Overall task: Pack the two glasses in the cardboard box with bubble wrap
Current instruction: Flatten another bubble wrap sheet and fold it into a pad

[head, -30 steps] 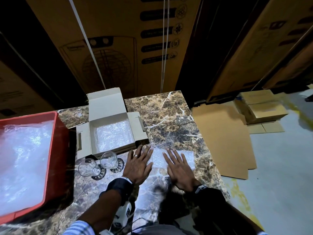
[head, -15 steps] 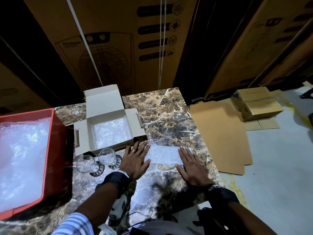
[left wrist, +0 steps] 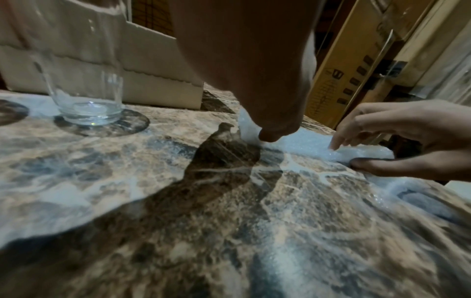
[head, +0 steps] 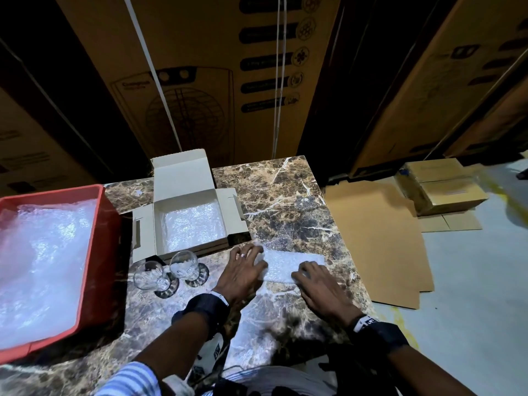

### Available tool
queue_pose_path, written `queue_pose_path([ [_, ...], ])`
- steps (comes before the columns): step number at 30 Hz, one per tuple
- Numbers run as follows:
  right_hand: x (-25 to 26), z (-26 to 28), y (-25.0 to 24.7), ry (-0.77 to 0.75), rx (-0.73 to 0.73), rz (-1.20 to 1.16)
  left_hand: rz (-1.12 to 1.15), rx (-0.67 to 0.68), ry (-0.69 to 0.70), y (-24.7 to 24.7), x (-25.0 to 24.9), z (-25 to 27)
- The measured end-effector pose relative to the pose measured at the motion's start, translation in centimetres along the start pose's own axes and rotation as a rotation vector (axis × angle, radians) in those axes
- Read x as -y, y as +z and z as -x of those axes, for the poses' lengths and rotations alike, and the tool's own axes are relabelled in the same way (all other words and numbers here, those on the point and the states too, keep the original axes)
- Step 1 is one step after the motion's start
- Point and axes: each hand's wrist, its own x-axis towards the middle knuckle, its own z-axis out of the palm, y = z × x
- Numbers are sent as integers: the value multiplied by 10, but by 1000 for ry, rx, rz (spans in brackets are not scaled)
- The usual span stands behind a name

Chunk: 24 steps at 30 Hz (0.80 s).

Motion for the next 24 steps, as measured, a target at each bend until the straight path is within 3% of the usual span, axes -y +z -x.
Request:
queue_pose_path([
  [3,4,-2,-2,19,24,14,-13,-19,62,2,1,1],
  [10,-2,0,-5,98,30,-14,128,43,63,0,13,16],
  [24,-4,12,-10,164,-31,-224,271,-121,0,1,13,9],
])
